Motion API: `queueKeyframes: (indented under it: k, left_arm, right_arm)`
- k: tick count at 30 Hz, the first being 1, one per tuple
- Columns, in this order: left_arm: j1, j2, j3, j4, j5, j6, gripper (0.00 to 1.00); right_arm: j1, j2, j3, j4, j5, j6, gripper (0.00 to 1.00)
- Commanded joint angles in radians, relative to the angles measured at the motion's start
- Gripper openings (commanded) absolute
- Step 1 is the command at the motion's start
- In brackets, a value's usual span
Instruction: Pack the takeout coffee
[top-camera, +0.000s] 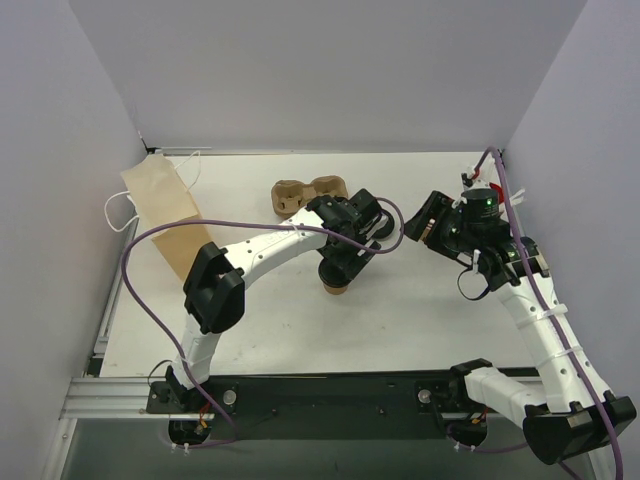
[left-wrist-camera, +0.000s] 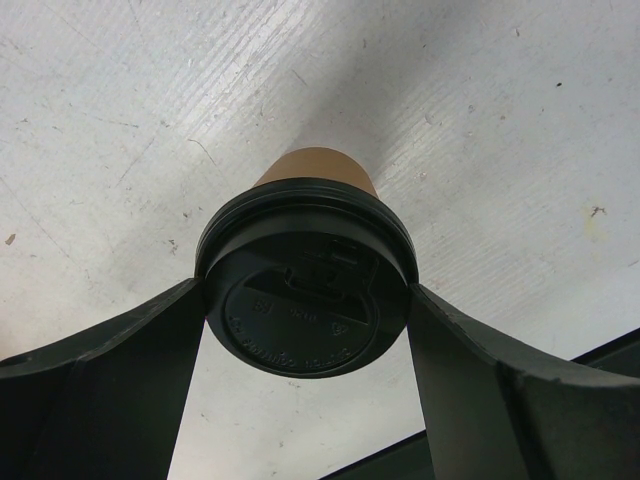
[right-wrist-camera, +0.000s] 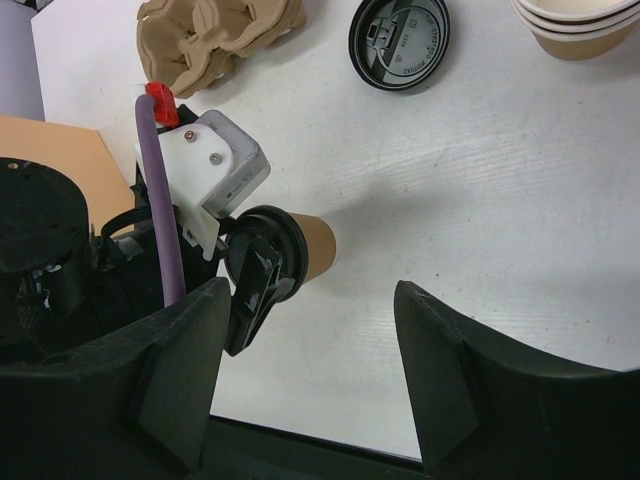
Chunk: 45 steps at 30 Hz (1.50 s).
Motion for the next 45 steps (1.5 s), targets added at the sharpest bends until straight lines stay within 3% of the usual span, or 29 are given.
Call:
queueKeyframes:
  k: [1, 13, 32, 45]
  left_arm:
    - [-0.007, 0.036, -0.064, 0.009, 0.036, 0.004, 0.58]
    - [-0.007, 0.038, -0.166, 0.063, 0.053, -0.009, 0.58]
    - [-0.028, 0.116, -0.173, -0.014, -0.088, -0.010, 0.57]
    - [-0.023, 0.120, -0.273, 0.024, -0.120, -0.030, 0.58]
  right_arm:
    - [-0.008, -0.014, -0.014, 0.004, -0.007, -0.016, 0.62]
    - [-0.008, -0.013, -0.032, 0.004, -0.007, -0.016, 0.62]
    - [-0.008, -0.027, -0.077, 0.021, -0.007, -0.003, 0.62]
    - [-0.006, -0.016, -0.097, 0.047, -0.020, 0.004, 0.62]
